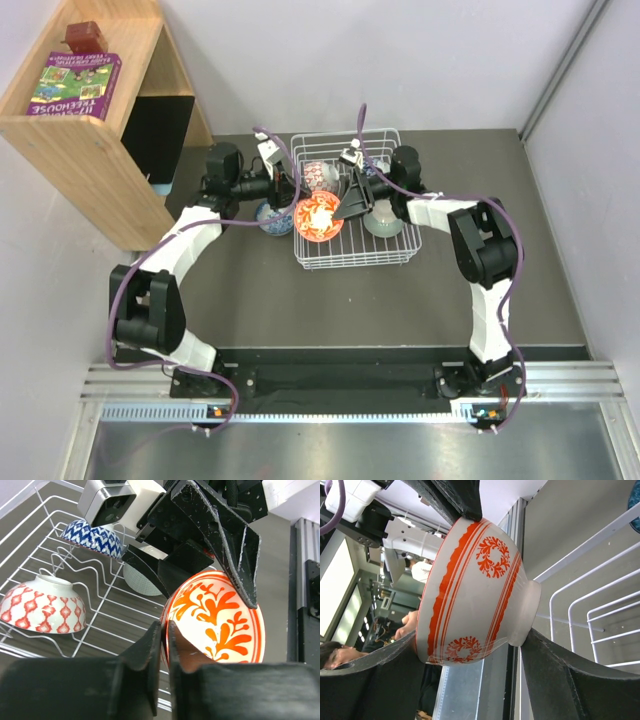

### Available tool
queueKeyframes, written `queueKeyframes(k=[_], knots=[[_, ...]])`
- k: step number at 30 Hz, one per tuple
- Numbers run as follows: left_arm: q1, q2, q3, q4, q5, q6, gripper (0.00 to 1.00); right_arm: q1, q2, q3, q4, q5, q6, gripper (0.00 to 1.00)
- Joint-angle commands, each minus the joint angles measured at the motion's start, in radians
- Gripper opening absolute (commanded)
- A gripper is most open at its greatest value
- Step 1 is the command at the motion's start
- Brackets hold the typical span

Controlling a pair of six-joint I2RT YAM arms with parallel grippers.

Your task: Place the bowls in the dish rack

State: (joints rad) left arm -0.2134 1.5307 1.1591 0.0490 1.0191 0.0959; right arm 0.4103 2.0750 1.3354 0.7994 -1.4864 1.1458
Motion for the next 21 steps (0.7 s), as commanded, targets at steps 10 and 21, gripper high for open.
queueKeyframes(k=[10, 21], knots=[[-0.009, -0.034, 0.036, 0.04, 0.039, -0.048, 0.71, -0.01, -0.015, 0.025, 0.017, 0.041, -0.066, 0.0], [0.084, -0.018, 0.016, 0.219, -0.045, -0.286, 0.99, -0.022, -0.067, 0.082, -0.456, 0.166, -0.449, 0.0]])
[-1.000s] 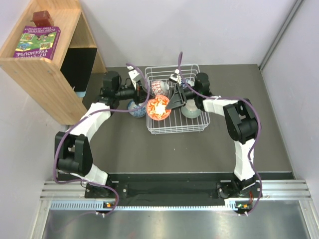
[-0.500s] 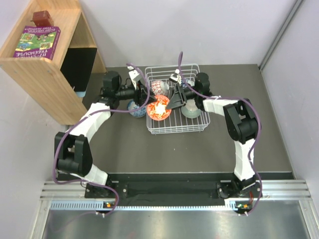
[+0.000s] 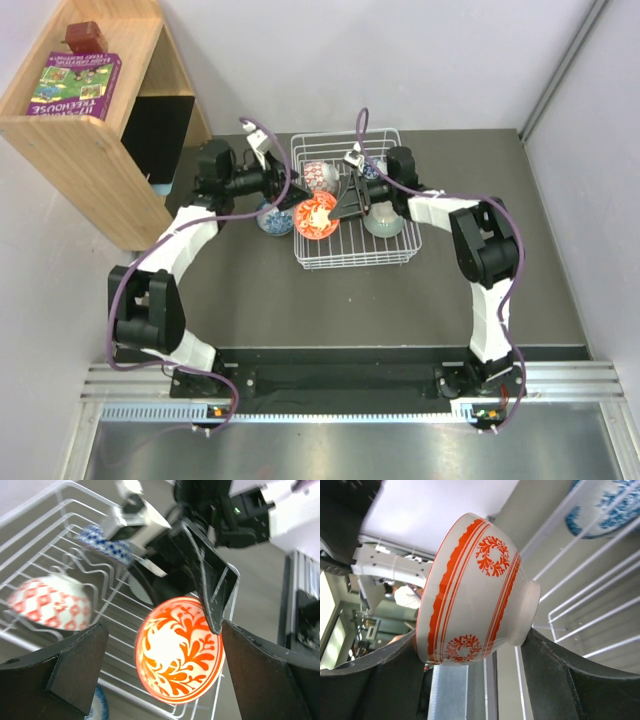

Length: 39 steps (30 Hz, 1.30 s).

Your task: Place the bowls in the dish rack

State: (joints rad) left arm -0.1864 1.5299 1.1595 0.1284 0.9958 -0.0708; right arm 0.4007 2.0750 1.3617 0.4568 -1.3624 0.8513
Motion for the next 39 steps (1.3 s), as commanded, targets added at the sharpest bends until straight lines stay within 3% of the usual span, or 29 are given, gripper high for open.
queueKeyframes(k=[1, 7, 11, 12, 13, 15, 18, 24, 27, 33, 39], knots=[[0.067, -0.019, 0.012, 0.148, -0.038, -0.124, 0.99, -0.014, -0.073, 0.05, -0.113, 0.054, -0.161, 0.0], [0.128, -0.034, 0.002, 0.053, -0.129, -0.064, 0.99, -0.036, -0.136, 0.028, -0.124, 0.117, -0.193, 0.0], [0.18, -0.054, -0.053, 0.047, -0.117, -0.05, 0.99, -0.059, -0.193, 0.017, -0.147, 0.157, -0.221, 0.0], [0.212, -0.065, -0.061, 0.045, -0.117, -0.047, 0.99, -0.063, -0.202, 0.02, -0.168, 0.17, -0.289, 0.0], [0.231, -0.068, -0.076, 0.043, -0.115, -0.046, 0.99, -0.065, -0.21, 0.069, -0.366, 0.234, -0.379, 0.0], [0.251, -0.08, -0.089, 0.037, -0.112, -0.044, 0.99, -0.062, -0.23, 0.117, -0.54, 0.311, -0.567, 0.0], [0.281, -0.099, -0.122, 0.04, -0.108, -0.034, 0.99, -0.06, -0.263, 0.12, -0.611, 0.377, -0.622, 0.0], [0.298, -0.1, -0.133, -0.061, -0.166, 0.04, 0.99, 0.0, -0.309, 0.217, -0.848, 0.67, -0.901, 0.0], [0.304, -0.096, -0.142, -0.082, -0.167, 0.06, 0.99, 0.058, -0.322, 0.244, -0.912, 0.886, -1.004, 0.0], [0.309, -0.076, -0.152, -0.124, -0.175, 0.109, 0.99, 0.213, -0.306, 0.261, -0.961, 1.217, -1.165, 0.0], [0.309, -0.03, -0.146, -0.185, -0.164, 0.155, 0.99, 0.303, -0.271, 0.263, -0.955, 1.432, -1.252, 0.0]])
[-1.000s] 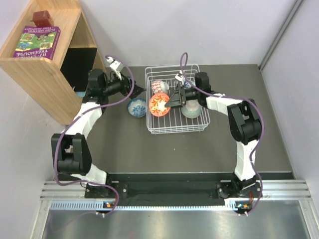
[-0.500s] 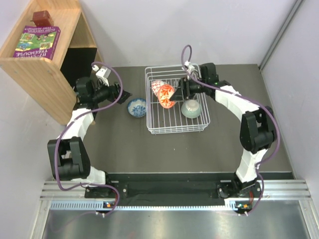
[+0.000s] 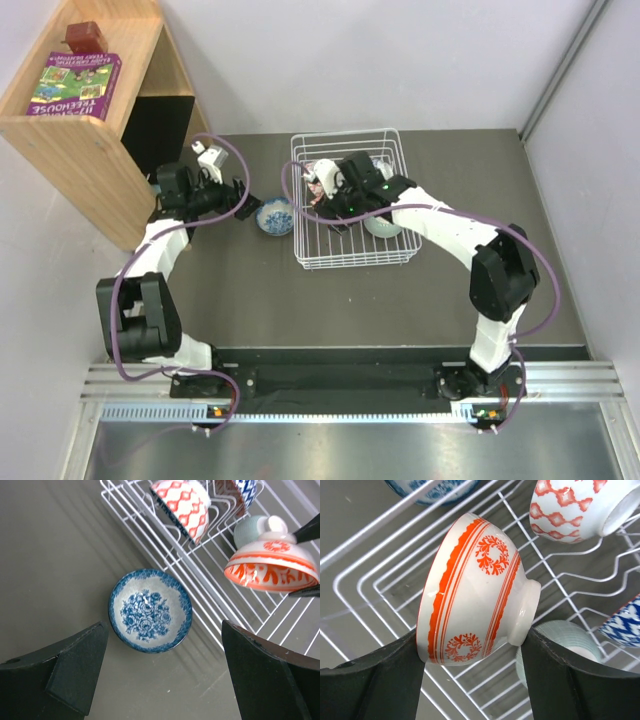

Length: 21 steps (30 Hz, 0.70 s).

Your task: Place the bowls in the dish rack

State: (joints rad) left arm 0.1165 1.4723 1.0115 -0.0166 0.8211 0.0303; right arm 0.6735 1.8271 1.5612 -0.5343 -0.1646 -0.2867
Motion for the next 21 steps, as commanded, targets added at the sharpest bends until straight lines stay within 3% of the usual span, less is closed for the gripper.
queueKeyframes(k=[1, 12, 21], knots=[[0.005, 0.037, 0.002, -0.042, 0.009, 0.065, 0.99, 0.043, -0.017, 0.062, 0.037, 0.259, -0.123, 0.0], [0.006, 0.112, -0.013, -0.049, 0.024, 0.099, 0.99, 0.156, 0.049, 0.014, 0.126, 0.597, -0.279, 0.0], [0.005, 0.115, -0.022, -0.045, 0.035, 0.106, 0.99, 0.198, 0.118, -0.003, 0.155, 0.718, -0.367, 0.0]])
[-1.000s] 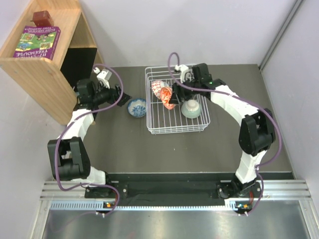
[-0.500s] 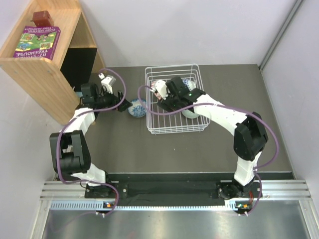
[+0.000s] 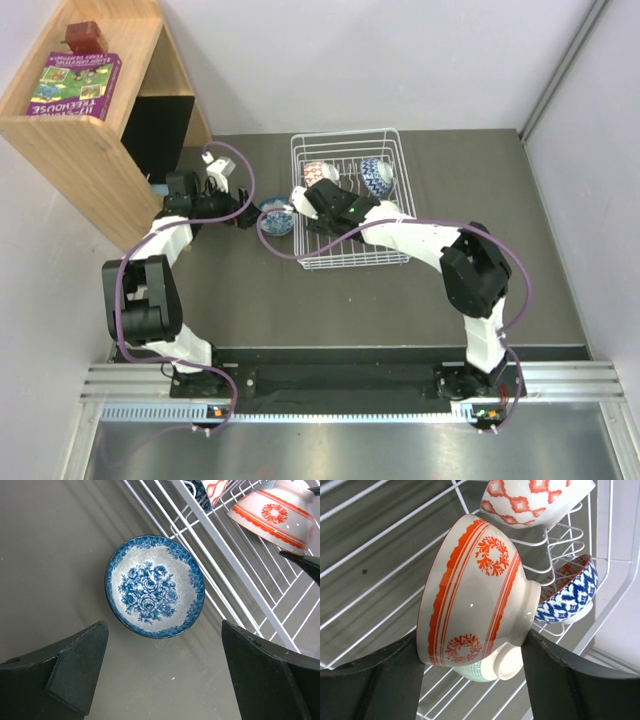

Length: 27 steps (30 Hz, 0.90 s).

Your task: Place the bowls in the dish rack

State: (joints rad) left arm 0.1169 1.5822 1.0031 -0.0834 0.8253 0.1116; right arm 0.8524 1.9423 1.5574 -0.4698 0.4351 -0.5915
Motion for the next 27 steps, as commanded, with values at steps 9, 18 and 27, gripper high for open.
queueKeyframes(k=[9, 18, 27], knots=[[0.007, 0.007, -0.024, 0.034, 0.043, 0.019, 0.99, 0.034, 0.061, -0.003, 0.105, 0.174, -0.114, 0.0], [0.009, 0.01, -0.024, 0.037, 0.054, 0.013, 0.99, 0.042, 0.09, -0.005, 0.094, 0.179, -0.145, 0.0], [0.01, 0.012, -0.031, 0.047, 0.06, 0.008, 0.99, 0.063, 0.116, -0.005, 0.06, 0.175, -0.18, 0.32]])
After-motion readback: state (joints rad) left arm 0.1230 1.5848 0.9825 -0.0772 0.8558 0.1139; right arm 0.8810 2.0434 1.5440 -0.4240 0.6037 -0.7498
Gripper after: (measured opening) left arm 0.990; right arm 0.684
